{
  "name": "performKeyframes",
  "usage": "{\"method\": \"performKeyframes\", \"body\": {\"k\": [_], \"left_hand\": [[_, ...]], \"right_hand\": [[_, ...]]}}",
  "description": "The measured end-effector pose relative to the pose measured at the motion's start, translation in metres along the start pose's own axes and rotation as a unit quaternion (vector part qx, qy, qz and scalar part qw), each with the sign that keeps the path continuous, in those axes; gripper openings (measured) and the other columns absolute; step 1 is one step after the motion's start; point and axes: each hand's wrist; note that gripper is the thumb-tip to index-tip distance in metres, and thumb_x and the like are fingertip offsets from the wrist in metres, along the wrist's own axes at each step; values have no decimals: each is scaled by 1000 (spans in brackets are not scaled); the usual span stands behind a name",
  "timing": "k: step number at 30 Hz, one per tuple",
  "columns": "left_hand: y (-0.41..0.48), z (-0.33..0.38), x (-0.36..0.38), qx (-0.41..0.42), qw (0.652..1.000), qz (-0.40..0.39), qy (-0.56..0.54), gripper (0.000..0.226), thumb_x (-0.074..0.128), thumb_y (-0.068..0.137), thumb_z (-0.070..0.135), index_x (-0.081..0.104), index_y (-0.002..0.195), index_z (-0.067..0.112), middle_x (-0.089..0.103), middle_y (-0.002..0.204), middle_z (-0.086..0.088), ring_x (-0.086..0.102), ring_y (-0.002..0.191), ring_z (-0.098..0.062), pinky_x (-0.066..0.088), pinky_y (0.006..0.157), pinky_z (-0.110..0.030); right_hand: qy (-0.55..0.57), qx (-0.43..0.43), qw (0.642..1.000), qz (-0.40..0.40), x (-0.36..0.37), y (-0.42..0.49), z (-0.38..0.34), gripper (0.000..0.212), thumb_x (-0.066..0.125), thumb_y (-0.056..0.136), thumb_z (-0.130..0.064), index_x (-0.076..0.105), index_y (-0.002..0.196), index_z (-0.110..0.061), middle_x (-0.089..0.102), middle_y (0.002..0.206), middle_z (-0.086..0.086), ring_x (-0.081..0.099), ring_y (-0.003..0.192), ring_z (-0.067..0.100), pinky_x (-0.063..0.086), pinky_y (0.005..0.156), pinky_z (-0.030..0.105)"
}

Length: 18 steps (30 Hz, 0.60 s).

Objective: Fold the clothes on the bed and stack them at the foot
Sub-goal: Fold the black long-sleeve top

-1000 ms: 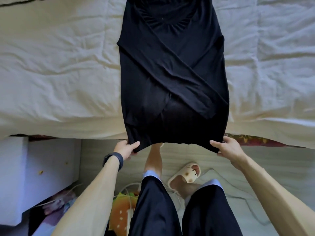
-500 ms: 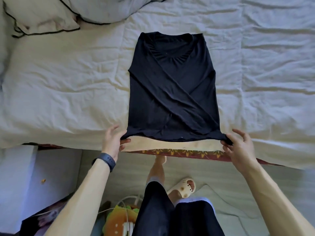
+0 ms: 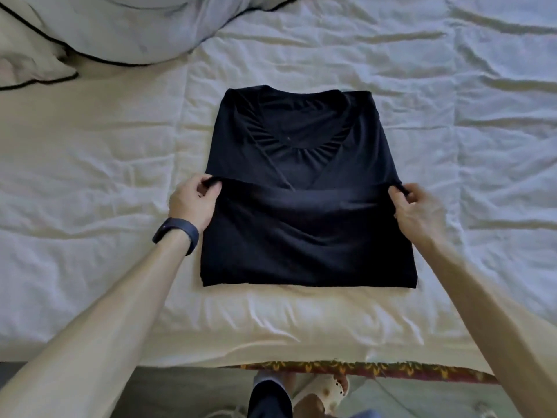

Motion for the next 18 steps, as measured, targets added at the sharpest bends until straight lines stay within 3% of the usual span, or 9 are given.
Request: {"method": "performKeyframes", "body": {"k": [3,5,7,10,13,18], "left_hand": [[42,14,6,-11,1000,12,9,21,58,98,40,66,100,21,58,81,11,54,80,-16,37,71,-27],[68,25,8,-9,1000,17,-2,23,56,99,41,66,106,21,59,86,11,54,83,-16,37,74,-26],[91,35,10,-6,999,39,-16,23,54,100,42,63,109,23,59,89,11,53,83,-15,36,75,-25],[121,52,14,-3,997,77,-5,27,49,102,43,61,110,21,58,90,8,50,82,-18,32,72,-25],[145,65,21,-17,995,97,9,30,48,102,43,61,112,18,59,92,5,50,83,-20,33,73,-28],[175,78,30,-17,994,102,18,32,47,102,46,61,115,20,59,96,6,51,83,-19,35,73,-29]], "right_hand": [[-27,-14,999,38,3,37,-18,24,57,96,-50,65,95,-28,61,82,-4,60,88,21,43,84,33],[-22,-29,998,54,6,58,-33,26,56,97,-50,69,102,-28,59,101,1,57,92,18,41,89,29],[-9,-39,997,67,10,79,-50,27,55,98,-49,69,107,-27,54,108,1,56,91,15,39,87,23],[27,-49,996,67,15,109,-76,20,53,100,-48,64,101,-32,61,92,-10,58,77,-5,37,67,4],[46,-48,996,60,18,133,-95,16,52,99,-50,61,97,-37,60,82,-19,54,68,-21,35,55,1],[47,-50,996,60,28,171,-105,14,52,99,-49,60,99,-38,60,85,-19,56,81,3,32,61,1]]}}
Point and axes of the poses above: each hand's wrist, its own y-axis towards the middle knuckle, its own x-axis out of the palm, z = x × y
